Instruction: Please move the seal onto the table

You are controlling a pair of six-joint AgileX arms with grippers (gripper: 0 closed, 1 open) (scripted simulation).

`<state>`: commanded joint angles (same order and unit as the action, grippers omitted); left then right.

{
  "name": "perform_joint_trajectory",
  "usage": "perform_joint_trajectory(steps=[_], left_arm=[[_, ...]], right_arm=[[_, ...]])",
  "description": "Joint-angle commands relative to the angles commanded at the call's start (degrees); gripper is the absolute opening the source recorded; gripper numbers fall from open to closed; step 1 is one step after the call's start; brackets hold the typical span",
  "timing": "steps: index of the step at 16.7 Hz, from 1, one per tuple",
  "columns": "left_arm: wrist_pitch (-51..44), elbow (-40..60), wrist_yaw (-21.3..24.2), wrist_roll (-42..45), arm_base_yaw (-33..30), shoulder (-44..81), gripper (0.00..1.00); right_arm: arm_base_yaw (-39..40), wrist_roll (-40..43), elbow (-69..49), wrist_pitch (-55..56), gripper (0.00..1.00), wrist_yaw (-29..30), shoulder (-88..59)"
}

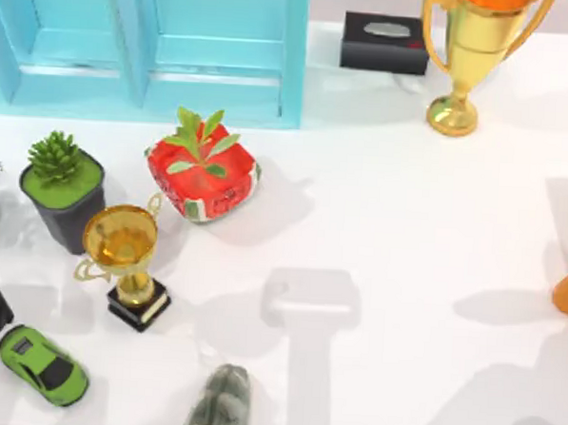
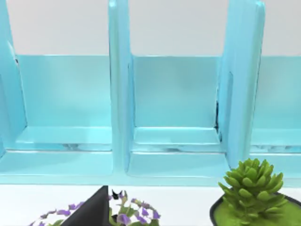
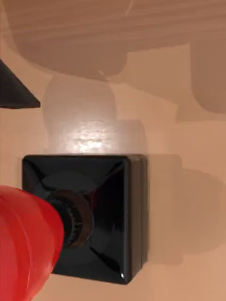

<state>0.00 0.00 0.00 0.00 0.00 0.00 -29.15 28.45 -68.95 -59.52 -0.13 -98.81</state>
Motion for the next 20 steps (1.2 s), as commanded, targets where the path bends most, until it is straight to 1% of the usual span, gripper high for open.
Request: perform_joint_trajectory(steps=[3,8,20], left_arm=[[0.0,0.0,0.0,0.0,0.0,0.0,1.00],[0.0,0.0,0.0,0.0,0.0,0.0,1.00],[0.0,0.0,0.0,0.0,0.0,0.0,1.00]], right_arm=[[0.0,0.0,4.9,5.7,1.00,0.0,-1.4],[0.0,0.0,5.6,6.4,1.00,0.0,-1.6],[0.0,0.0,5.6,6.4,0.10,0.0,-1.6]])
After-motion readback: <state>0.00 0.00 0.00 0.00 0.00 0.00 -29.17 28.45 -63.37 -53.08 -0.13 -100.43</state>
